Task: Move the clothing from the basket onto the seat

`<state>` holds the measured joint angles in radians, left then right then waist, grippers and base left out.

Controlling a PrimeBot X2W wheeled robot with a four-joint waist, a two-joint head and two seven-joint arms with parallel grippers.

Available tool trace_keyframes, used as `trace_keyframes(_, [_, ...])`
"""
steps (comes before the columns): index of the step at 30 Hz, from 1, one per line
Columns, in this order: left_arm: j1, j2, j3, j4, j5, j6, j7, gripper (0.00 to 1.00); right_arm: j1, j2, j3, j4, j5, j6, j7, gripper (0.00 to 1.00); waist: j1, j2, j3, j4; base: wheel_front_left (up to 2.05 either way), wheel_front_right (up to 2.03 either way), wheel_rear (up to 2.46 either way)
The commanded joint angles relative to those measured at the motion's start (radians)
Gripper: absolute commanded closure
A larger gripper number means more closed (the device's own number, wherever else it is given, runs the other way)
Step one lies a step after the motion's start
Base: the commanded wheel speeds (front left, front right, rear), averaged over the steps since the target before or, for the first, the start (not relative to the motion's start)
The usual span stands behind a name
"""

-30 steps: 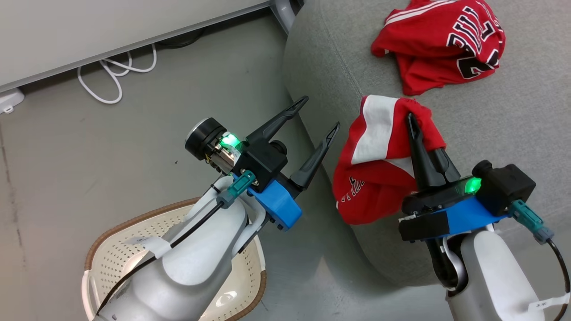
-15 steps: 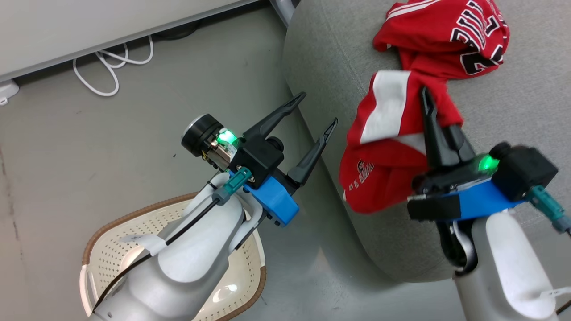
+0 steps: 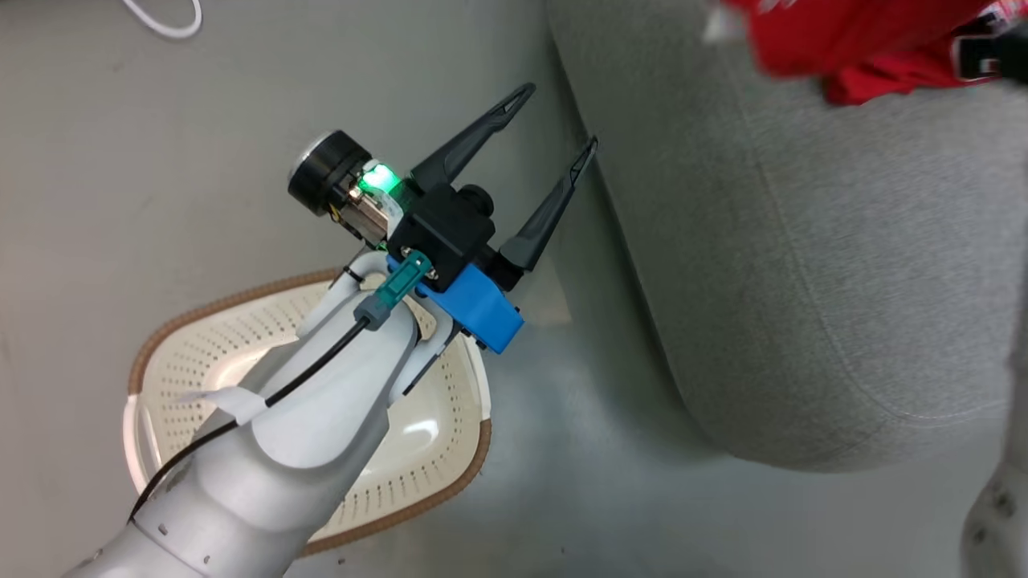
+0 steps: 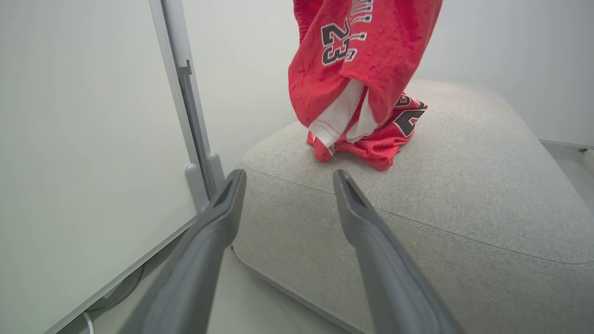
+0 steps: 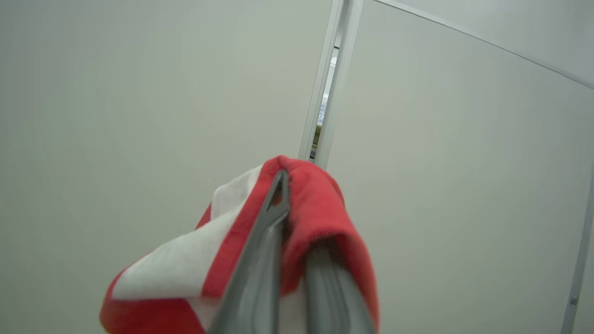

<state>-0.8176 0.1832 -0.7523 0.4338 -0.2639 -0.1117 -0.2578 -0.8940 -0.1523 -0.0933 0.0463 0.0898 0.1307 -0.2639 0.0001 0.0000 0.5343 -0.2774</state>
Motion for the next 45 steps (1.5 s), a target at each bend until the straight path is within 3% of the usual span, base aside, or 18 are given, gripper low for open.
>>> trace_keyframes(1, [-0.021,0.006,0.004,-0.009,0.007,0.006,0.002,0.00,-0.045,-0.024,-0.030,-0.006,0.000,0.000,0.000,1.00,-0.0001,0.0000,0.079,0.028,0.00,0.00,0.00])
trace_keyframes(11, [-0.063,0.048,0.008,-0.048,0.025,0.018,0.013,0.00,-0.277,-0.253,-0.221,0.078,0.014,0.000,0.000,1.00,-0.0001,0.0000,0.235,0.032,0.00,0.00,0.00])
trace_keyframes(15, [-0.071,0.067,0.006,-0.065,0.030,0.021,0.019,0.00,-0.281,-0.298,-0.292,0.170,0.026,0.000,0.000,1.00,-0.0001,0.0000,0.271,0.021,0.00,0.00,0.00])
trace_keyframes(28, [-0.086,0.088,-0.001,-0.091,0.025,0.029,0.031,0.00,-0.139,-0.210,-0.339,0.457,-0.022,0.000,0.000,1.00,-0.0001,0.0000,0.311,0.023,0.00,0.00,0.00])
trace_keyframes(34, [-0.087,0.096,0.000,-0.087,0.019,0.032,0.026,0.00,-0.114,-0.184,-0.335,0.520,-0.019,0.000,0.000,1.00,-0.0001,0.0000,0.308,0.029,0.00,0.00,0.00])
trace_keyframes(35, [-0.085,0.096,0.000,-0.084,0.018,0.032,0.025,0.00,-0.113,-0.182,-0.340,0.513,-0.020,0.000,-0.001,0.70,-0.0001,0.0000,0.303,0.031,0.00,0.00,0.00])
trace_keyframes(36, [-0.081,0.094,-0.001,-0.083,0.017,0.034,0.023,0.00,-0.107,-0.176,-0.342,0.509,-0.020,0.000,-0.001,0.00,-0.0001,0.0000,0.297,0.032,0.00,0.00,0.00])
trace_keyframes(45, [-0.041,0.065,-0.002,-0.055,-0.003,0.045,0.001,0.00,0.051,-0.122,-0.350,0.441,-0.037,0.000,0.000,0.00,-0.0001,0.0000,0.202,0.037,0.00,0.00,0.00])
